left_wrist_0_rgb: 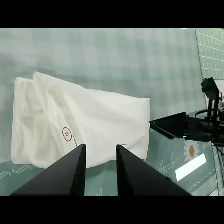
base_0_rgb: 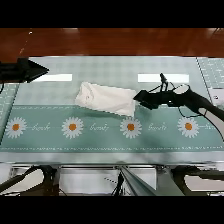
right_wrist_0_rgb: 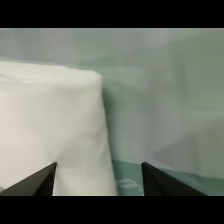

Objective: Fold the shirts.

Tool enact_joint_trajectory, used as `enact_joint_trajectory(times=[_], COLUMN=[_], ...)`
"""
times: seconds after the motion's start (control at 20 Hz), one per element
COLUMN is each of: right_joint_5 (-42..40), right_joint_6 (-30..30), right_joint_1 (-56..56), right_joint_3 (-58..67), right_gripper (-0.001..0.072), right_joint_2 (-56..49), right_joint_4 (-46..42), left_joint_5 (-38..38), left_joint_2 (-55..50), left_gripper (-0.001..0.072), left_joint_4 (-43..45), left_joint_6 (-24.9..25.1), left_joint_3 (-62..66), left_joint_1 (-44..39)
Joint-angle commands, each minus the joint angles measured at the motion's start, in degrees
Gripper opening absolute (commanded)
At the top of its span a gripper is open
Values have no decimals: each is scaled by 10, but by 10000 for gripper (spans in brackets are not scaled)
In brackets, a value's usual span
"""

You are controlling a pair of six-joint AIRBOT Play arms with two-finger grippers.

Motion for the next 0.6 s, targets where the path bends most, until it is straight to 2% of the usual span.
enact_joint_trajectory(times=[0.0, 0.05, 0.1, 0.15, 0.25, 0.35, 0.4, 0.55], right_joint_5=[-59, -64, -56, -40, 5, 62, 92, 177], right_joint_6=[-75, -92, -103, -109, -138, -137, -123, -19], right_joint_1=[52, 60, 61, 55, 27, -22, -52, -152], right_joint_3=[-8, -7, -5, -3, -2, -2, -2, 7], right_gripper=[559, 362, 111, 22, 22, 22, 22, 21], right_joint_2=[-42, -42, -41, -35, -3, 55, 92, 214], right_joint_4=[162, 171, 175, 177, 175, 146, 121, -5], left_joint_5=[-7, -7, -7, -7, -7, -5, -2, 13], left_joint_2=[0, 0, 0, 0, 0, 0, -2, -10], left_gripper=[262, 262, 262, 262, 262, 262, 262, 262], left_joint_4=[0, 0, 0, 0, 0, 0, 0, 0], left_joint_6=[-6, -6, -6, -6, -6, -6, -6, -6], left_joint_3=[0, 0, 0, 0, 0, 0, 0, -5], left_joint_1=[0, -1, -1, -1, -1, -1, -2, -8])
